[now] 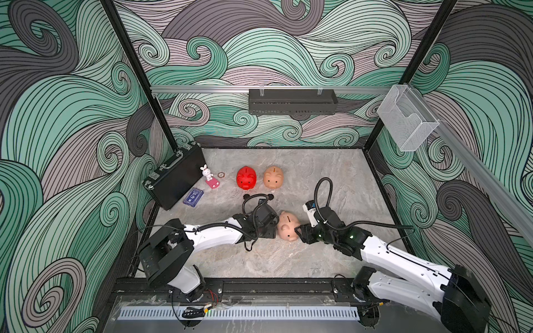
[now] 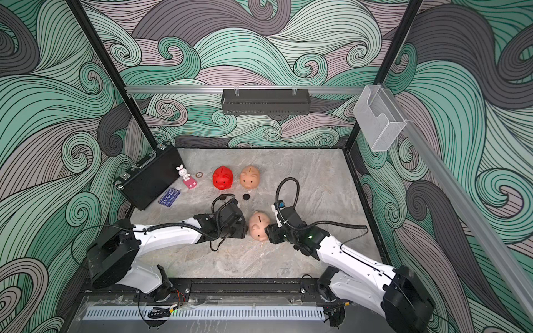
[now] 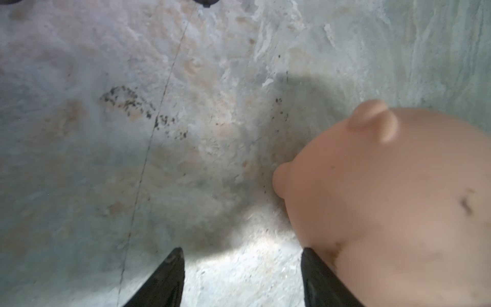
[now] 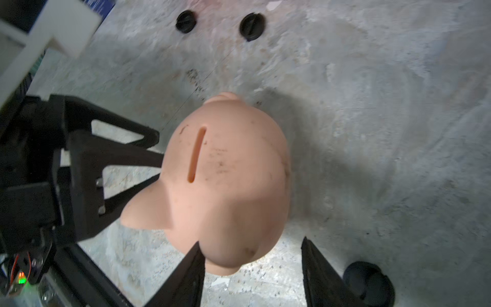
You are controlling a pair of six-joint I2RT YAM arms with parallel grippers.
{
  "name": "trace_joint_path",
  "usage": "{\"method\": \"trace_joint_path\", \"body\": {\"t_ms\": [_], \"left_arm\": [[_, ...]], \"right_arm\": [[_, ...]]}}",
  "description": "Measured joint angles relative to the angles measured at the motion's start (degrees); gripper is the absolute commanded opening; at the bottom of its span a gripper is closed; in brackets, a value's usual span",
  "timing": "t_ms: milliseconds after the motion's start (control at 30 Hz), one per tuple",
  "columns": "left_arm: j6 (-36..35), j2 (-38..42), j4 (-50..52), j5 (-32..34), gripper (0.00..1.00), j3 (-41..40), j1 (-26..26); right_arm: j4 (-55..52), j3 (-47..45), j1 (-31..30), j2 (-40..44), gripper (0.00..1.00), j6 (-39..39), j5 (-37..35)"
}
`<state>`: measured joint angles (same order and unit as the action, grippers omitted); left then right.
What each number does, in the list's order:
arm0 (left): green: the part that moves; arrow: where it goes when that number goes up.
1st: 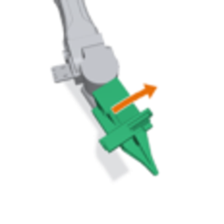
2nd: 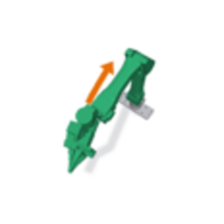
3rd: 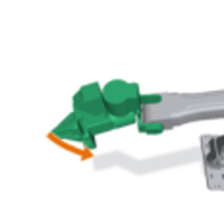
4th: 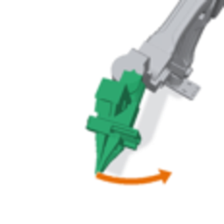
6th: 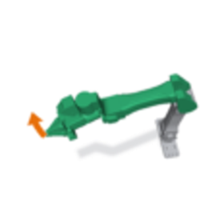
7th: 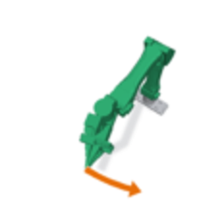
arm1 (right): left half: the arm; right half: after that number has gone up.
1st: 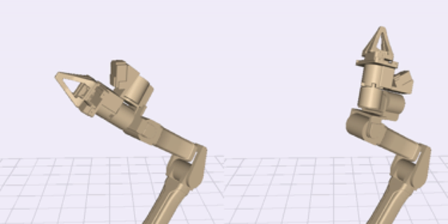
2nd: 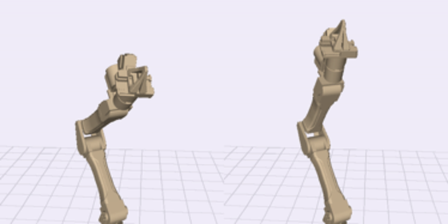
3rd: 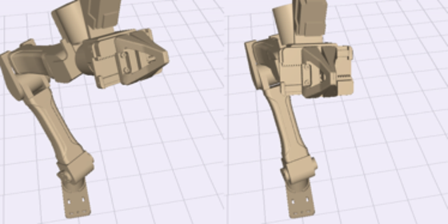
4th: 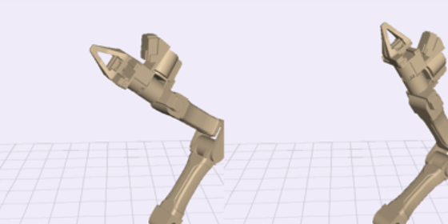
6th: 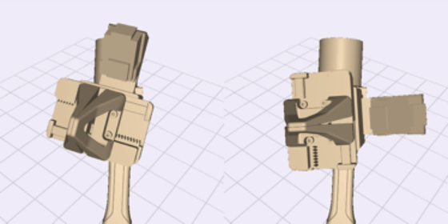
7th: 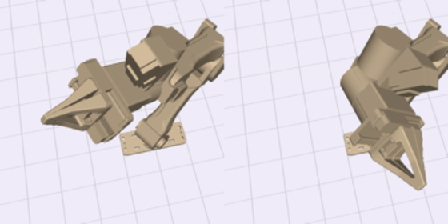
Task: Open piggy banks
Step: Move the piggy bank to the center of the board.
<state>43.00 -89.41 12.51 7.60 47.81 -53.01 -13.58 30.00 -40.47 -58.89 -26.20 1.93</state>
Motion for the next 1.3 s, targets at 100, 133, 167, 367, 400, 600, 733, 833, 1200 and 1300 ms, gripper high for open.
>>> {"method": "trace_joint_path", "body": {"t_ms": [100,133,167,367,400,600,733,833,1200,1300], "left_arm": [[-0.2,-3.9,-0.8,-0.2,0.68,3.8,0.1],[-0.4,-5.0,-1.0,-0.3,0.69,5.0,0.1],[-0.4,-5.9,-1.4,-0.4,0.69,5.9,0.3],[-0.7,-8.4,-3.5,-2.1,0.71,8.3,1.5],[-0.8,-8.3,-3.6,-2.3,0.72,8.2,1.6],[-1.0,-4.2,-5.2,-2.7,0.72,3.4,2.1],[-0.8,1.7,-5.4,-2.7,0.76,-2.0,2.8],[-0.6,6.5,-5.7,-2.7,0.79,-5.5,3.5],[-0.3,20.4,-6.9,-2.7,0.81,-12.5,7.2],[-0.1,21.0,-7.0,-2.7,0.83,-13.5,8.1]], "right_arm": [[0.1,0.1,6.1,-1.1,0.57,-0.5,1.0],[0.1,0.1,8.4,-1.6,0.57,-0.6,1.6],[0.0,0.2,10.1,-1.9,0.57,-0.8,2.1],[-0.9,0.5,16.0,-1.0,0.66,-0.6,5.1],[-1.0,0.6,16.0,-0.1,0.68,-0.4,5.7],[-2.5,1.6,11.4,5.4,0.94,2.4,6.4],[-4.8,2.3,7.4,5.2,0.99,3.7,5.2],[-6.4,2.3,5.8,3.5,0.99,4.2,3.4],[-4.3,4.8,1.9,-7.3,0.99,5.0,-0.3],[-2.4,5.9,1.8,-10.7,0.99,5.2,-1.5]]}}
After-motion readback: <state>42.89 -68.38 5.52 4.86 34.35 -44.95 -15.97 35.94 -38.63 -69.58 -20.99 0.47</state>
